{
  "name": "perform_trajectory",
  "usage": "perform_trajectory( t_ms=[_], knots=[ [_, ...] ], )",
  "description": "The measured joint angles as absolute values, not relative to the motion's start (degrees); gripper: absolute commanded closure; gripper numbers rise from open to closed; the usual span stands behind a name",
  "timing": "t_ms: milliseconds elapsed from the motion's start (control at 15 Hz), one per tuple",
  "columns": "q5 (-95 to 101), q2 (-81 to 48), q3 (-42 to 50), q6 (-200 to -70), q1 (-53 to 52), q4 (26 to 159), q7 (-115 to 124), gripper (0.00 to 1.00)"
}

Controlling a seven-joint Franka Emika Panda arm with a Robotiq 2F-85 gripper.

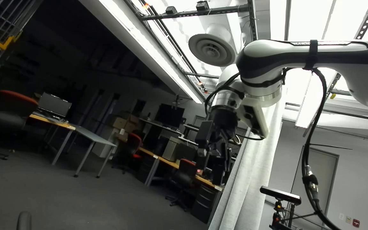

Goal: Pick up the blue jacket and put it on top of the chair

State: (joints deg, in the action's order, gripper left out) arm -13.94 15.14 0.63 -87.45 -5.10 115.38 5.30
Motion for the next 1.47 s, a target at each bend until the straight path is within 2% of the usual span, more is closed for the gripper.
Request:
perform_trajectory(
  t_ms=[667, 1267, 1467],
  knots=[
    [-13.43, 14.56, 0.49, -88.90, -4.72, 115.39, 4.95, 0.00],
    [-10.24, 8.41, 0.69, -106.85, -1.81, 115.87, 2.09, 0.00],
    [-10.23, 7.61, 0.80, -108.24, -1.56, 115.72, 1.47, 0.00]
  ],
)
